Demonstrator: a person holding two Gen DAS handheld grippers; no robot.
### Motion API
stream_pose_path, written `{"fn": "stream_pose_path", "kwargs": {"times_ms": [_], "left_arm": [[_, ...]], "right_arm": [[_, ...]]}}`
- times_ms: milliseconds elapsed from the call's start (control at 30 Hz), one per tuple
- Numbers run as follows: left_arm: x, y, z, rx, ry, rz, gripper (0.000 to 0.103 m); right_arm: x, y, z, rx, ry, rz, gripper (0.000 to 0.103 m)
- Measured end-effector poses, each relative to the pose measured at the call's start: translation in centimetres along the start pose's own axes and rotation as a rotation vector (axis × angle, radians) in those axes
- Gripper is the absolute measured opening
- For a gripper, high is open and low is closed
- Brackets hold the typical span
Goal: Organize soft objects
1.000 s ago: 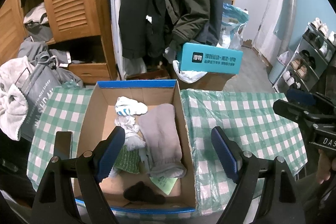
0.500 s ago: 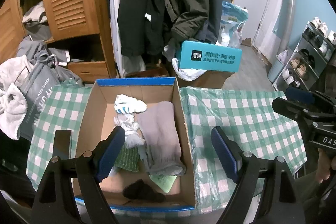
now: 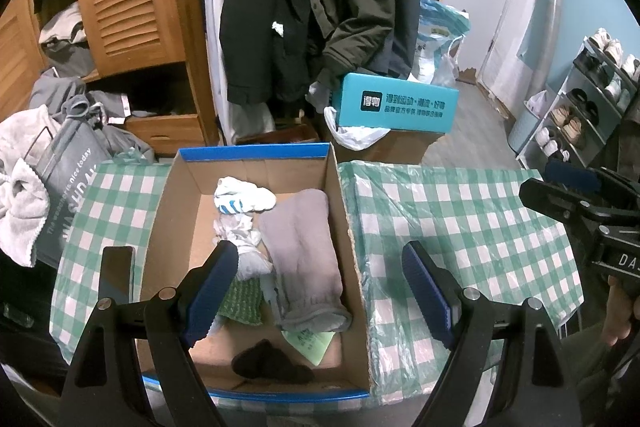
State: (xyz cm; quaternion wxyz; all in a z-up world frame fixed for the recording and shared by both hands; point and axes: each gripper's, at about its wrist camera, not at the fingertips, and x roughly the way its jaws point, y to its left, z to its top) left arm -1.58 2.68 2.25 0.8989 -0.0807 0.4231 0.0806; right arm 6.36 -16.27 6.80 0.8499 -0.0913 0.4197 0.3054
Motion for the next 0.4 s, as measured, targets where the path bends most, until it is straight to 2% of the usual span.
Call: {"fn": "stream_pose_path", "kwargs": {"times_ms": [400], "left_arm": [[0.11,-0.34,-0.27,0.006,0.004,-0.006,0.085]], "right_arm": [[0.02,0.01,0.01,0.001,0.003,0.001,0.074]]}}
